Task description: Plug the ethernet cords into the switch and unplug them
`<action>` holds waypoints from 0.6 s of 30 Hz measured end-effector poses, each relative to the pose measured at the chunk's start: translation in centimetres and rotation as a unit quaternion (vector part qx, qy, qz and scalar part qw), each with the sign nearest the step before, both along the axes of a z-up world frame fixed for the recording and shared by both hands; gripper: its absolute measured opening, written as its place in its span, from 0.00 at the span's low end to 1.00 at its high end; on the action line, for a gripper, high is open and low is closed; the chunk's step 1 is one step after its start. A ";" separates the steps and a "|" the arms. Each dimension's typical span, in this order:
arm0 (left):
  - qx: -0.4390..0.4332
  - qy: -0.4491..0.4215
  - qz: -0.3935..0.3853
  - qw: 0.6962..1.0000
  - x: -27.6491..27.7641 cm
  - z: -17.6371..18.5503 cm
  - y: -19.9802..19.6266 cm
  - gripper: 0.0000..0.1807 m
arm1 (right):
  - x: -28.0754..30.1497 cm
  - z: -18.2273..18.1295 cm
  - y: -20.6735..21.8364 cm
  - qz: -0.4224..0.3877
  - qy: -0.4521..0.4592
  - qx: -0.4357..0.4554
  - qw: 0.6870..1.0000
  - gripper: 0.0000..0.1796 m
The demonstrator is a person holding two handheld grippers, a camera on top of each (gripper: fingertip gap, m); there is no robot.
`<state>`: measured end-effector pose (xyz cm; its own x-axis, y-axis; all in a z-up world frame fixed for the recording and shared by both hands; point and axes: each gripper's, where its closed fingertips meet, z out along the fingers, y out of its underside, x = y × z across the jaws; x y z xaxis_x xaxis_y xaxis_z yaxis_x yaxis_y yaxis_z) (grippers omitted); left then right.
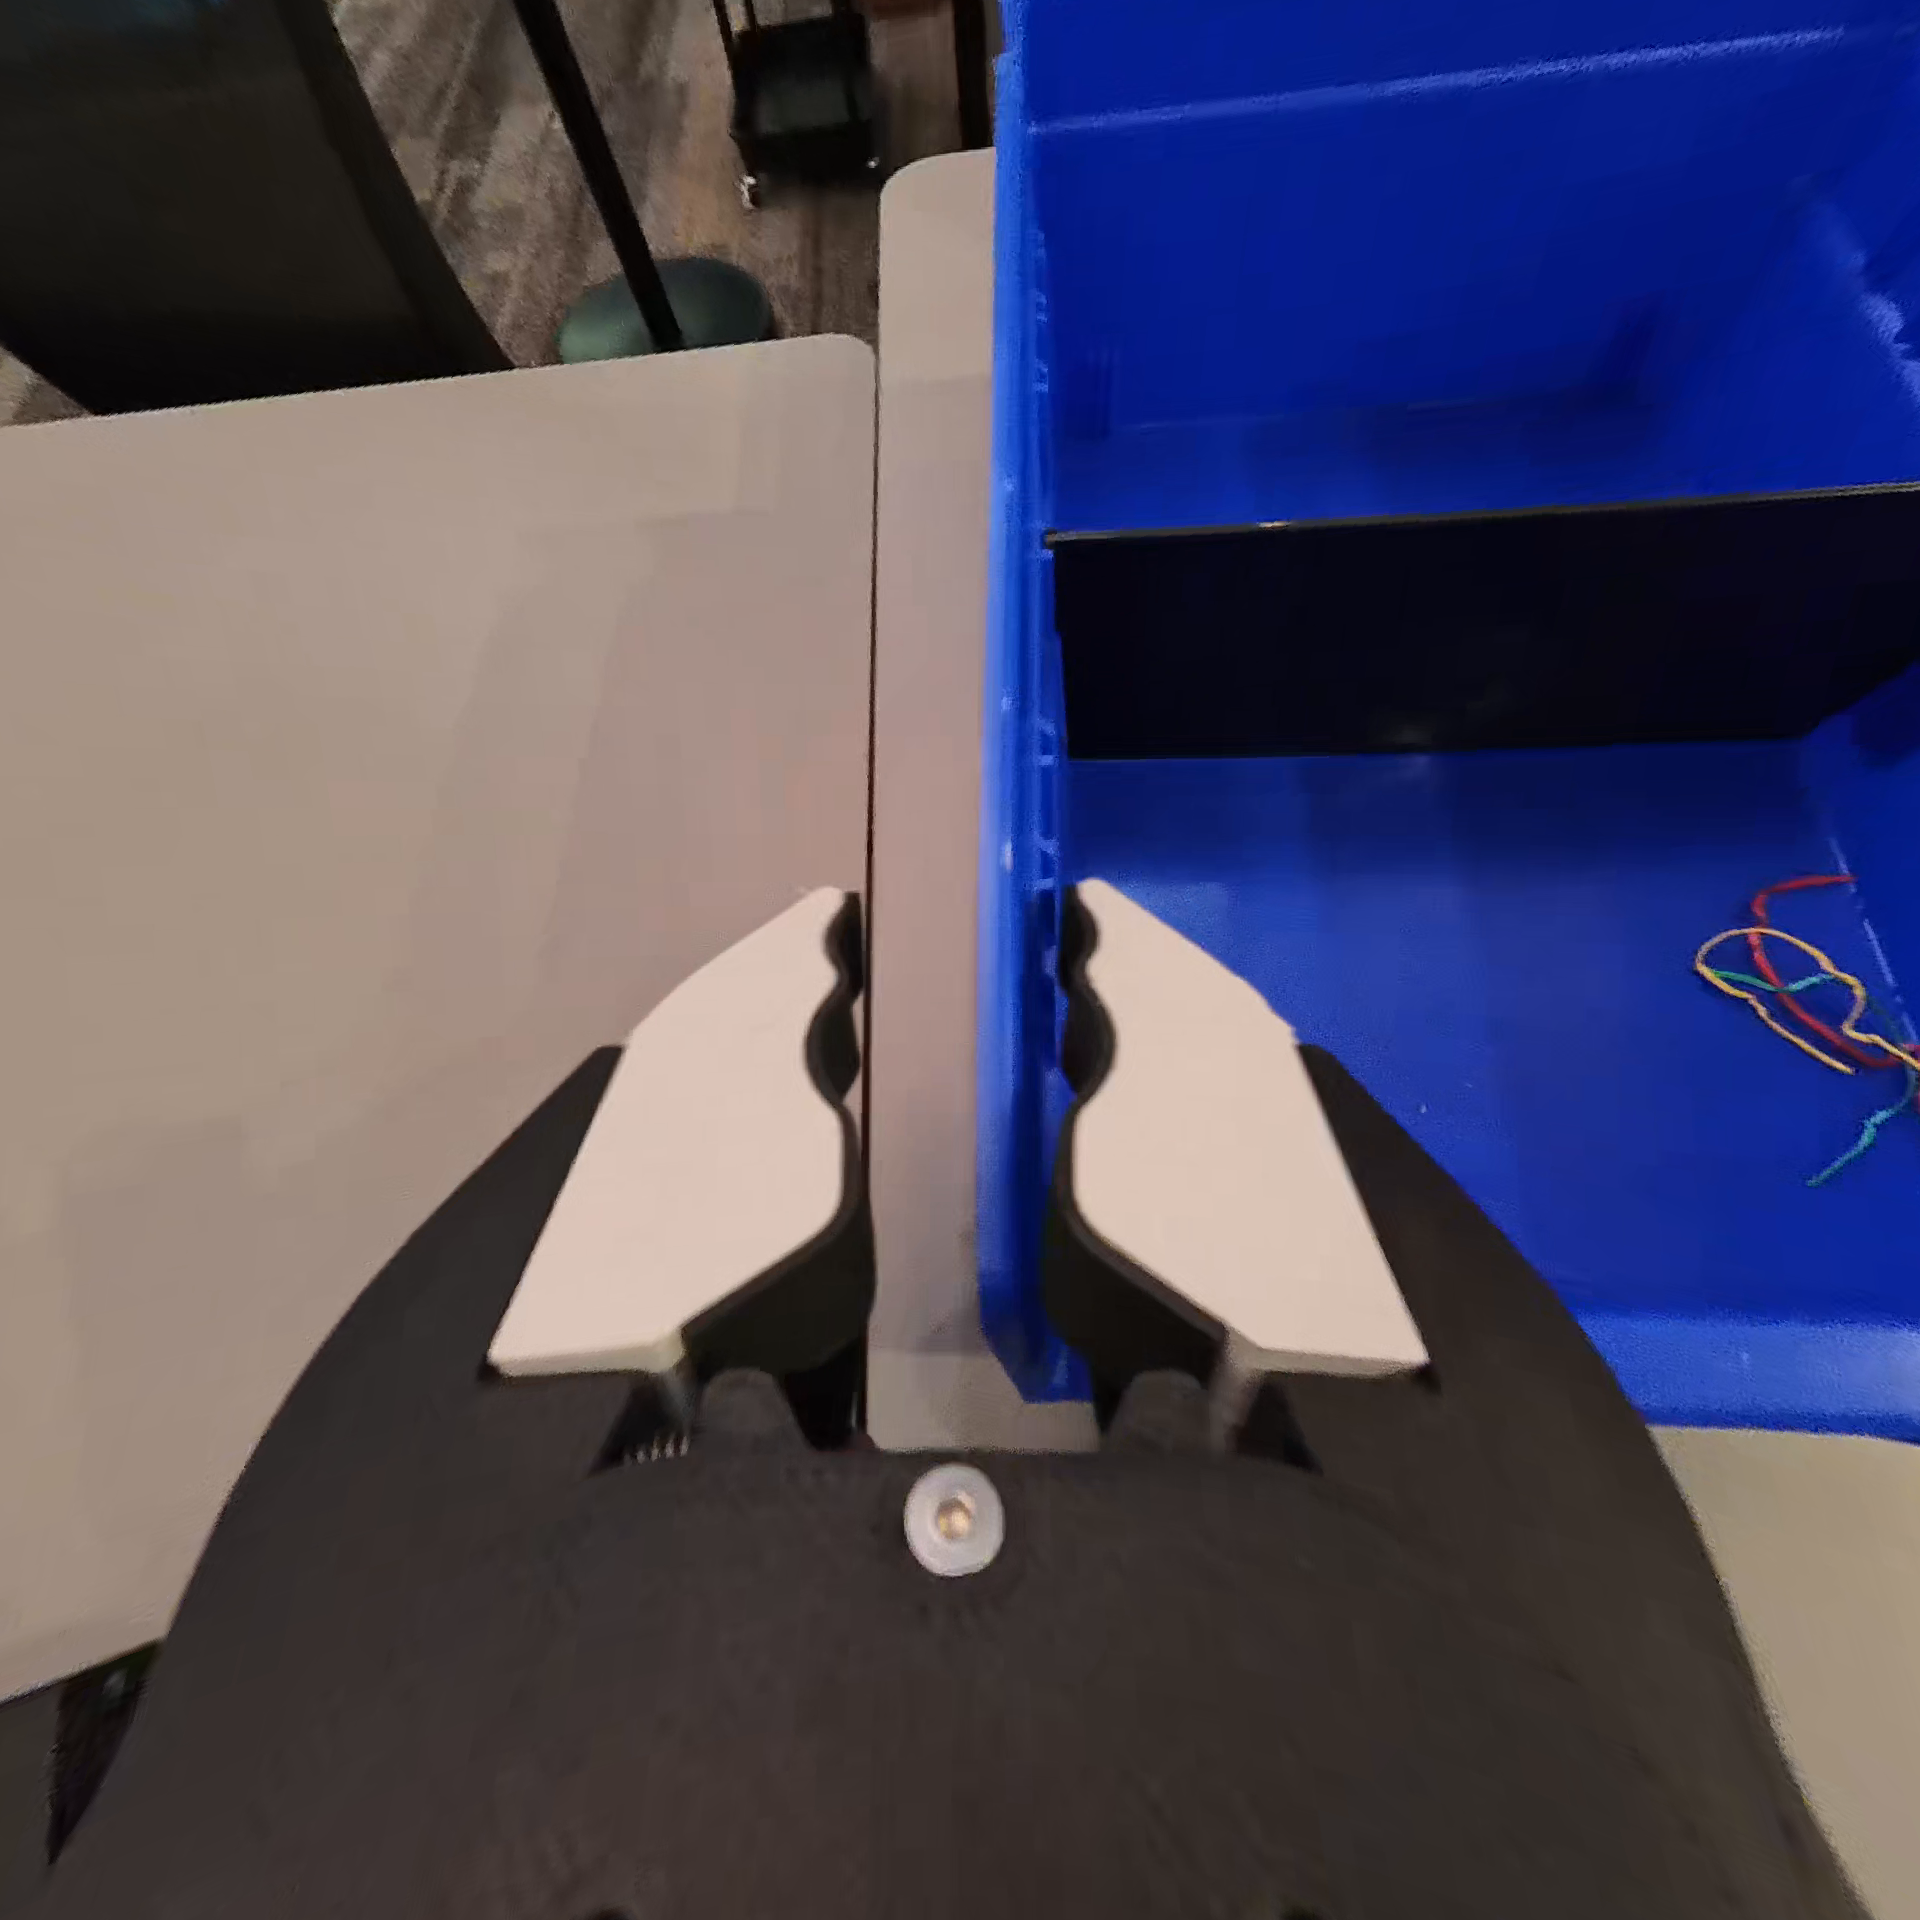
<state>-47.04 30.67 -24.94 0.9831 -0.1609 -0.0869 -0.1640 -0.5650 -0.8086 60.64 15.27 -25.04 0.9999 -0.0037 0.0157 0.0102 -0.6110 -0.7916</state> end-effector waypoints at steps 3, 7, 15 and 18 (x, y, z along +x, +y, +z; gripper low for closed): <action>-0.010 -0.005 -0.031 0.999 1.0 -0.3 0.2 0.07 | 0.1 0.0 0.1 0.003 0.011 0.005 1.000 0.08; -0.006 -0.039 -0.050 0.998 2.0 -0.2 0.6 0.03 | 0.2 0.0 0.4 0.010 0.020 0.010 1.000 0.05; 0.022 -0.071 -0.039 0.996 2.2 0.8 0.2 0.03 | -2.0 0.1 0.8 0.040 -0.005 -0.004 0.999 0.05; 0.043 -0.076 -0.034 0.996 2.3 2.1 0.1 0.03 | -3.5 0.1 0.5 0.043 -0.003 -0.003 0.999 0.05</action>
<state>-44.70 30.73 -22.82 0.9729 -0.2267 0.0459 -0.0717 -0.4842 -0.8720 57.09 15.77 -24.96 0.9963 0.0830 0.0208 0.0674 -0.6124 -0.7877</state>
